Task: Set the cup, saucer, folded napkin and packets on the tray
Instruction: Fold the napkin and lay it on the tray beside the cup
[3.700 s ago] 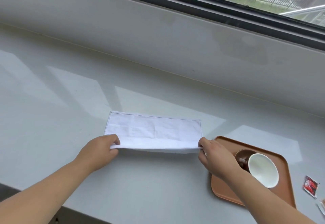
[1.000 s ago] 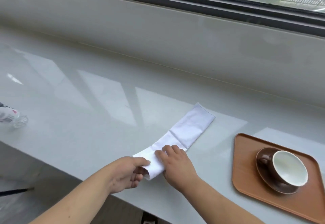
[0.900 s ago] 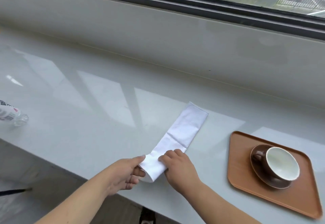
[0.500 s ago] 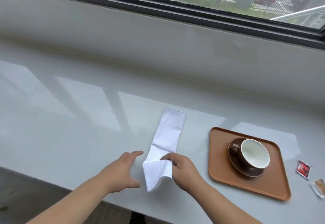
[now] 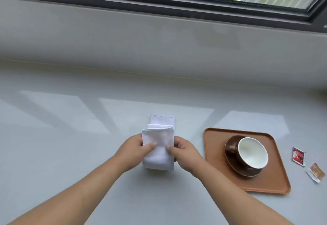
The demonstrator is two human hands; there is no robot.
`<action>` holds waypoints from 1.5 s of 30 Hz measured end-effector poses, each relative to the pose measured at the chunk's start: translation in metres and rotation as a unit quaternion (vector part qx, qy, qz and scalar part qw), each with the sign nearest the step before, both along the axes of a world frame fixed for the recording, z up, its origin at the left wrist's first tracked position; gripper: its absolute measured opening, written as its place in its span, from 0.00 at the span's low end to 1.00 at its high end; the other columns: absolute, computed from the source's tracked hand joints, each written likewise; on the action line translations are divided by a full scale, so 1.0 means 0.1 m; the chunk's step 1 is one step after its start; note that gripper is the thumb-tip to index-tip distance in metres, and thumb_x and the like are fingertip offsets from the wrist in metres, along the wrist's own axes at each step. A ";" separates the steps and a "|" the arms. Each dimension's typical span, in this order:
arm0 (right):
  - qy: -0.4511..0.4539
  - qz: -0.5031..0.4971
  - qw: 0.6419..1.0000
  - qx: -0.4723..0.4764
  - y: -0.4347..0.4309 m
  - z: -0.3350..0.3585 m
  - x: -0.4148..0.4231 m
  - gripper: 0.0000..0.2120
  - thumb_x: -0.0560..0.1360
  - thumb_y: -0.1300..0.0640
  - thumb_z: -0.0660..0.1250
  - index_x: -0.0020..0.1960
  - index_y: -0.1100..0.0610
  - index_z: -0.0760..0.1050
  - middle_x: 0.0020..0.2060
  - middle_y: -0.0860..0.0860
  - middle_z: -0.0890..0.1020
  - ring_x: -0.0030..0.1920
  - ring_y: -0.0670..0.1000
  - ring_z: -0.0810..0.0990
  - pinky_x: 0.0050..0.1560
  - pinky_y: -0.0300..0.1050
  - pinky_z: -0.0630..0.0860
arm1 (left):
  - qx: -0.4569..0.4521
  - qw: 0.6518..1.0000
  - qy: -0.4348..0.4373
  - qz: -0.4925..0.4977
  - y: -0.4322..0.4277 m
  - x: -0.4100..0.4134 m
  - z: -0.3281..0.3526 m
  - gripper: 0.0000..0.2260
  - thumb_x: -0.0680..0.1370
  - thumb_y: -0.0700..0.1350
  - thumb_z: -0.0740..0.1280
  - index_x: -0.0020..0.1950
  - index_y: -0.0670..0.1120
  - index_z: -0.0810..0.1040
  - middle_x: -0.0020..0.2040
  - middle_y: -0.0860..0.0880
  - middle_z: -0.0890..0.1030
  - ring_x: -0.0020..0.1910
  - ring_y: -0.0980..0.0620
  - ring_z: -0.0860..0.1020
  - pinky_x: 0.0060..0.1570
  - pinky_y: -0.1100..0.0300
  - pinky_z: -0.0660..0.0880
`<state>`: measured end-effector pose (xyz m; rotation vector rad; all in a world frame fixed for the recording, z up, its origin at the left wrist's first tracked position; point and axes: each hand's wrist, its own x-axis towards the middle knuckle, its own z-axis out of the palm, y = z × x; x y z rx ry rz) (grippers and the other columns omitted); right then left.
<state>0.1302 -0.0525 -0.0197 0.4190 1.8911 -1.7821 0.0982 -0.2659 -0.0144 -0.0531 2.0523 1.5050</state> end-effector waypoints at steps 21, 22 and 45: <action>0.017 0.032 0.938 0.344 0.14 -0.45 -0.75 0.16 0.79 0.49 0.63 0.36 0.53 0.64 0.29 0.48 0.72 0.30 0.51 0.68 0.32 0.46 0.66 | -0.209 0.978 0.014 -0.012 0.20 -1.05 -0.61 0.14 0.75 0.55 0.74 0.40 0.46 0.80 0.39 0.47 0.86 0.33 0.49 0.81 0.37 0.50 0.80; 0.017 0.031 0.938 0.345 0.14 -0.46 -0.75 0.16 0.79 0.49 0.62 0.35 0.53 0.63 0.29 0.48 0.71 0.30 0.51 0.68 0.31 0.46 0.65 | -0.217 0.976 0.018 -0.015 0.20 -1.06 -0.61 0.14 0.75 0.56 0.74 0.40 0.46 0.80 0.39 0.47 0.86 0.32 0.49 0.80 0.37 0.49 0.80; 0.306 0.376 0.692 0.535 0.09 -0.38 0.19 0.09 0.78 0.55 0.58 0.53 0.56 0.74 0.51 0.53 0.76 0.52 0.59 0.73 0.51 0.53 0.72 | -0.385 0.833 0.232 -0.324 -0.16 0.13 -0.38 0.29 0.73 0.61 0.68 0.74 0.57 0.71 0.77 0.55 0.65 0.73 0.50 0.67 0.67 0.55 0.71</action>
